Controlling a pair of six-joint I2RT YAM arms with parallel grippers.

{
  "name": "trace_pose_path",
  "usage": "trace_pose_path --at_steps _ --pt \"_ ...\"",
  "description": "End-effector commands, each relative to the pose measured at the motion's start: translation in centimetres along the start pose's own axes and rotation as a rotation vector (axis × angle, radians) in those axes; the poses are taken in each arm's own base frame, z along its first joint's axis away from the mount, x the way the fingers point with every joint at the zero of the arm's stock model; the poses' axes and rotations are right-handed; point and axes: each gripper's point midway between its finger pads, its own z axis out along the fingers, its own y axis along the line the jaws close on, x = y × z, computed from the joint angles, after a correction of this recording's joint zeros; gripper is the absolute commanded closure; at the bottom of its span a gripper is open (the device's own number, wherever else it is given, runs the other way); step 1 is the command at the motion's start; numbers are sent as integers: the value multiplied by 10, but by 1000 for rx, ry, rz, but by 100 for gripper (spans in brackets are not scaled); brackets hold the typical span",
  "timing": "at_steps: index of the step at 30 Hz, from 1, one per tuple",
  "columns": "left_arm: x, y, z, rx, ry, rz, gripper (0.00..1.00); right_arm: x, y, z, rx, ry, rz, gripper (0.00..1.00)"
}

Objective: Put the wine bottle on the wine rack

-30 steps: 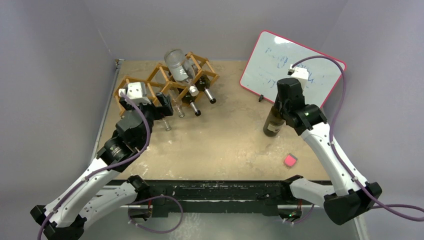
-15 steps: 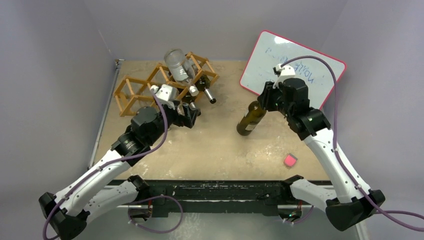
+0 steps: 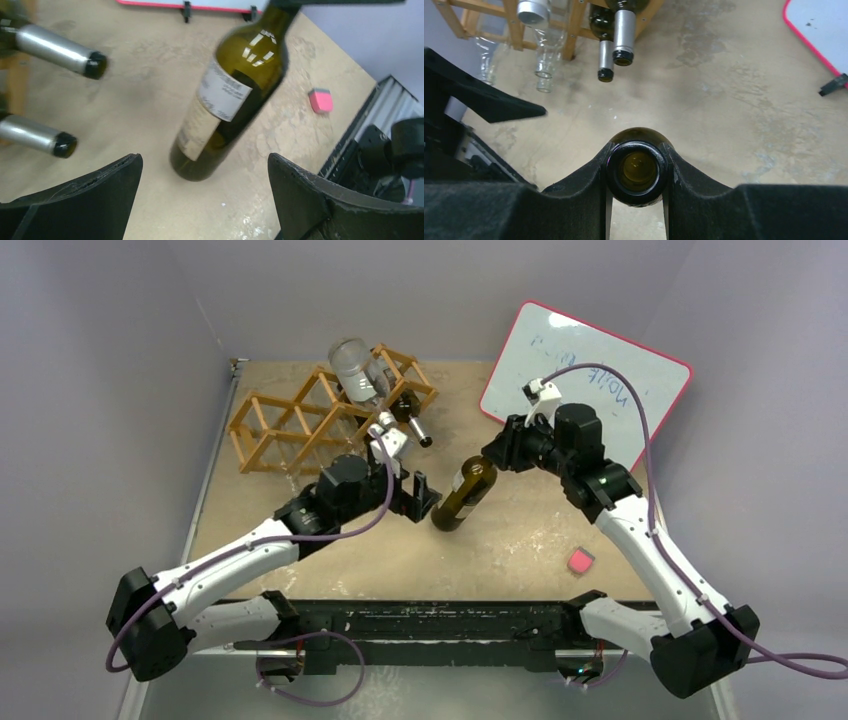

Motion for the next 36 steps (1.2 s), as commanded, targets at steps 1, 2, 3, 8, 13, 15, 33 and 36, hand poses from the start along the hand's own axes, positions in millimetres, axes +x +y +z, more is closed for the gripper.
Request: trace_pose_path --at_steps 1,2,3,8,13,15,33,36 --pt "5 -38 12 133 17 122 4 -54 46 -15 -206 -195 2 100" --pt "4 -42 14 128 39 139 4 -54 48 -17 -214 -197 6 100" --pt "2 -45 17 119 50 147 4 -53 49 -17 -221 -196 23 100" --pt "0 -34 27 44 31 168 2 -48 55 -22 -255 -189 60 100" --pt "12 -27 32 37 22 208 0 -49 67 -32 -315 -205 92 100" --pt "17 -25 36 31 38 234 0 -51 71 -35 -333 -215 93 100" --pt "31 -22 51 56 29 394 1 -57 91 -50 -442 -247 105 100" --pt "39 -23 47 83 42 409 10 -58 91 -52 -445 -252 103 100"
